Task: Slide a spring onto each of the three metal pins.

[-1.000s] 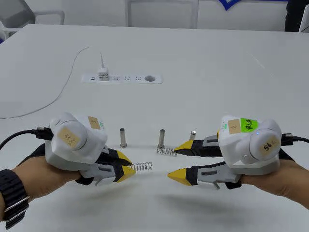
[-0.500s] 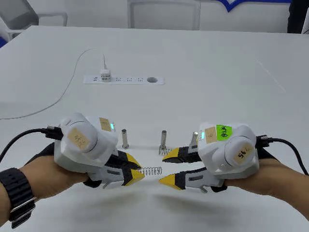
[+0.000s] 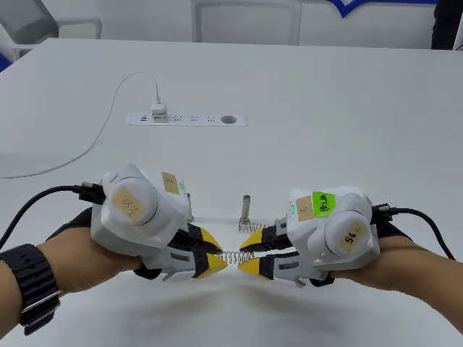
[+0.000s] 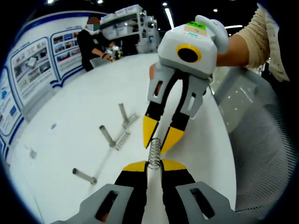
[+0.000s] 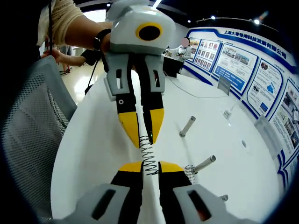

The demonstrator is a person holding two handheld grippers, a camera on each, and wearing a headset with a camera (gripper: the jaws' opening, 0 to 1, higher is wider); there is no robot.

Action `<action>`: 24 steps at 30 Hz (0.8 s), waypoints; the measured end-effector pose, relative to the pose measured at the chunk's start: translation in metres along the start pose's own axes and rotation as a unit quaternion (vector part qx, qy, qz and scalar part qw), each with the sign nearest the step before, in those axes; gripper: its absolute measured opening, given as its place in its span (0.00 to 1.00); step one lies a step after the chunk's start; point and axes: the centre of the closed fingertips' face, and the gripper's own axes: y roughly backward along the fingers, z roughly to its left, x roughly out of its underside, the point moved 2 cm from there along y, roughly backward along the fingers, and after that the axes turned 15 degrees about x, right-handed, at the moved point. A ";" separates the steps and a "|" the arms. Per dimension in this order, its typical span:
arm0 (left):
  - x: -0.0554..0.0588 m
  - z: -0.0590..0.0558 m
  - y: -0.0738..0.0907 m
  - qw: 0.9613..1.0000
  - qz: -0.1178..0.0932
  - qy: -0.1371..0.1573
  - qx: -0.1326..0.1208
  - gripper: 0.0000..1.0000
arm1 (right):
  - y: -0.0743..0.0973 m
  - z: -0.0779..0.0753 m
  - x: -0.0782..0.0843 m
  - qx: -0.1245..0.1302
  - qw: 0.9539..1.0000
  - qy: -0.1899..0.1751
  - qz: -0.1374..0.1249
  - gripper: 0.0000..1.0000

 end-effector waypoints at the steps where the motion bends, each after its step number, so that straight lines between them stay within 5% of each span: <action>1: -0.001 0.000 0.000 1.000 -0.002 0.001 0.000 0.10 | 0.000 0.000 0.000 0.001 1.000 0.001 0.000 0.13; 10: -0.010 0.002 0.005 1.000 -0.022 0.009 -0.005 0.10 | -0.003 0.000 0.000 0.008 1.000 -0.011 -0.001 0.12; 24: -0.022 0.010 0.013 0.995 -0.090 0.025 -0.031 0.12 | 0.001 -0.013 -0.007 0.032 0.995 -0.092 -0.032 0.10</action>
